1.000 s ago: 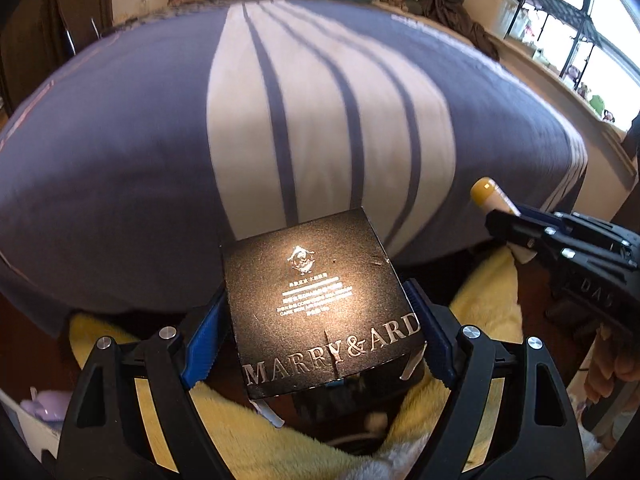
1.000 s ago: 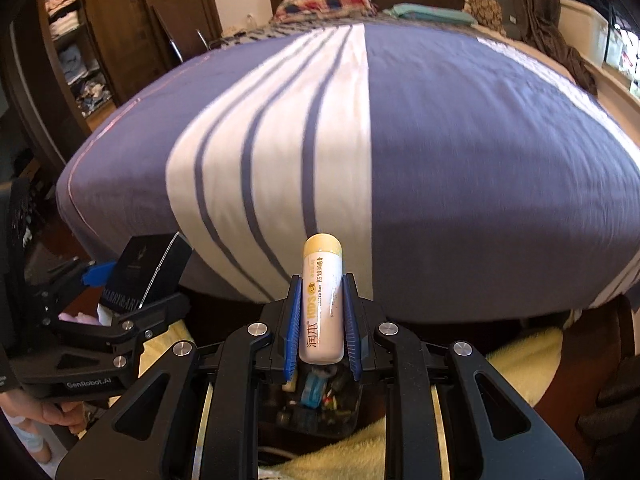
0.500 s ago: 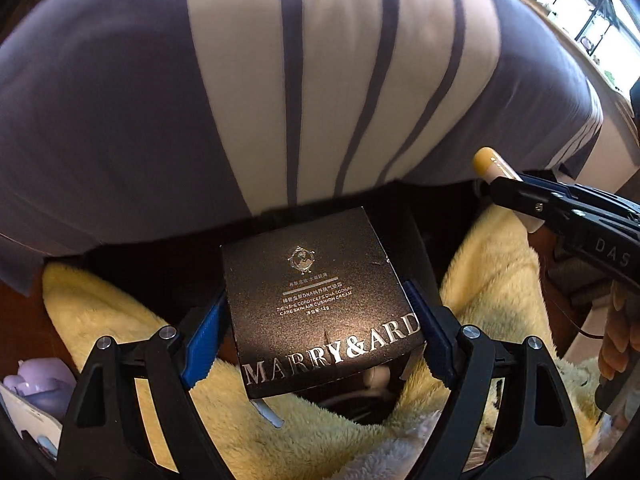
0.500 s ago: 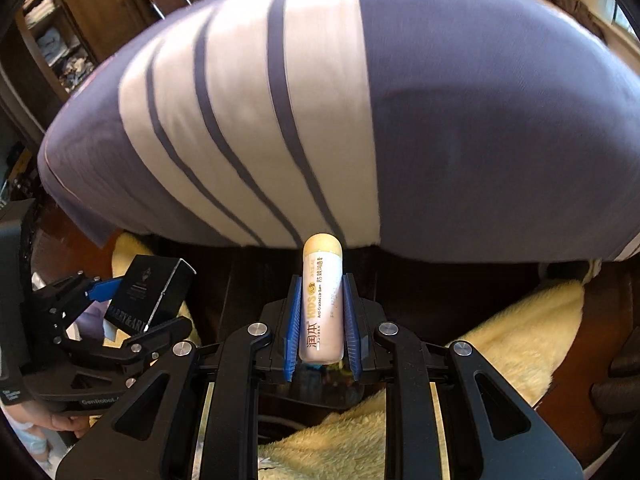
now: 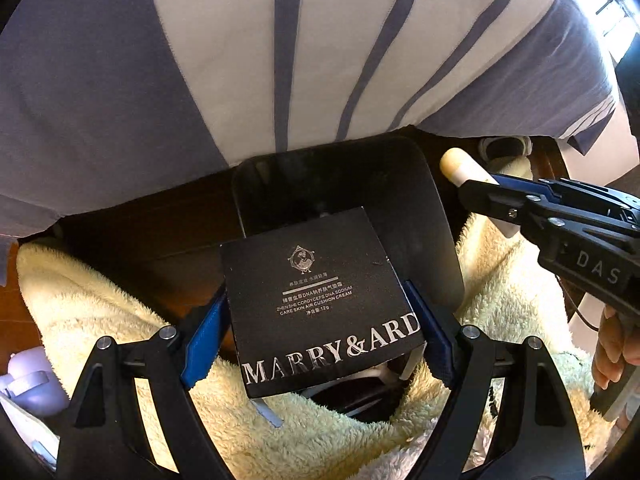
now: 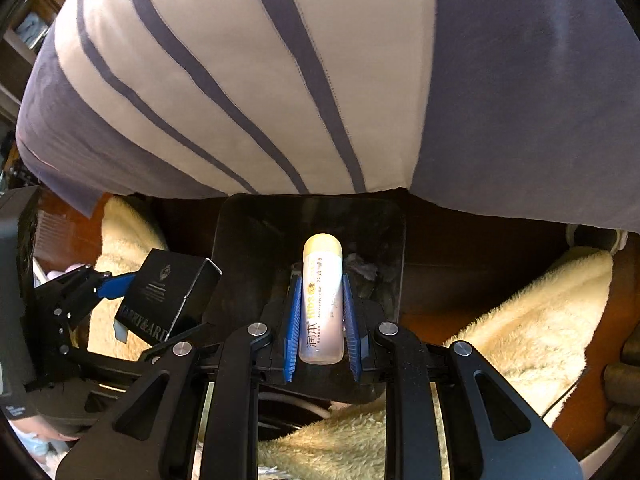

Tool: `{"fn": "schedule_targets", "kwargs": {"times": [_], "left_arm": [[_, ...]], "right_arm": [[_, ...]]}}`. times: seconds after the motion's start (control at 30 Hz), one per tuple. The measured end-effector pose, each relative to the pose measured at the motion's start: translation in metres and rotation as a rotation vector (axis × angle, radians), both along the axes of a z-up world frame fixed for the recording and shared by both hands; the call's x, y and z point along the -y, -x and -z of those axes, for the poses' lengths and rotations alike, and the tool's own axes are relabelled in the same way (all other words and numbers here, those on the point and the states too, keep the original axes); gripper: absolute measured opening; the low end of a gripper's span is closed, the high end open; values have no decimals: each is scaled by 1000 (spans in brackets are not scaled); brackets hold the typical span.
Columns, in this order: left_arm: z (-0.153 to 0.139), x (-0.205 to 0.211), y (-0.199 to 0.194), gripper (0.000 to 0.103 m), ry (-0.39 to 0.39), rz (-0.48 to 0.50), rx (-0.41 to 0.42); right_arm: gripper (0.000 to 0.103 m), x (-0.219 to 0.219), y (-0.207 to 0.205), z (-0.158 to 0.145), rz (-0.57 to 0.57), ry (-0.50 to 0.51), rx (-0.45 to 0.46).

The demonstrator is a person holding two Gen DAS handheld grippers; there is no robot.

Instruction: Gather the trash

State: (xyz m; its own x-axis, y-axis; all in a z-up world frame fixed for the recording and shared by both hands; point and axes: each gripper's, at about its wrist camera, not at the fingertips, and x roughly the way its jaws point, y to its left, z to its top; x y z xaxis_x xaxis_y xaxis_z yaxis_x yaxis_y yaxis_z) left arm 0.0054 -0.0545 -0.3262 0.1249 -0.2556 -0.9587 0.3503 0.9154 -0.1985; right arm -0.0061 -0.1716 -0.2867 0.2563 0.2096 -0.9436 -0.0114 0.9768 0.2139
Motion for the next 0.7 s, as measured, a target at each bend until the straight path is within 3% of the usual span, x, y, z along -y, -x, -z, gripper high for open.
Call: {"fn": "schedule_targets", "kwargs": {"times": [0.13, 0.17, 0.2, 0.23, 0.37, 0.43, 0.7], "left_arm": [[2, -4, -5, 81, 11, -16, -22], [2, -6, -5, 85, 12, -17, -21], [2, -7, -4, 89, 13, -19, -17], [1, -7, -3, 90, 13, -21, -10], [-12, -9, 0, 95, 5, -22, 32], [-19, -11, 2, 95, -2, -27, 57], [-62, -29, 9, 95, 18, -65, 167]], "right_arm": [[23, -1, -8, 2, 2, 7, -1], [25, -1, -8, 2, 5, 8, 2], [34, -1, -9, 1, 9, 8, 6], [51, 0, -9, 0, 17, 11, 10], [71, 6, -7, -10, 42, 17, 43], [88, 9, -4, -16, 54, 42, 64], [93, 23, 10, -50, 91, 91, 175]]}}
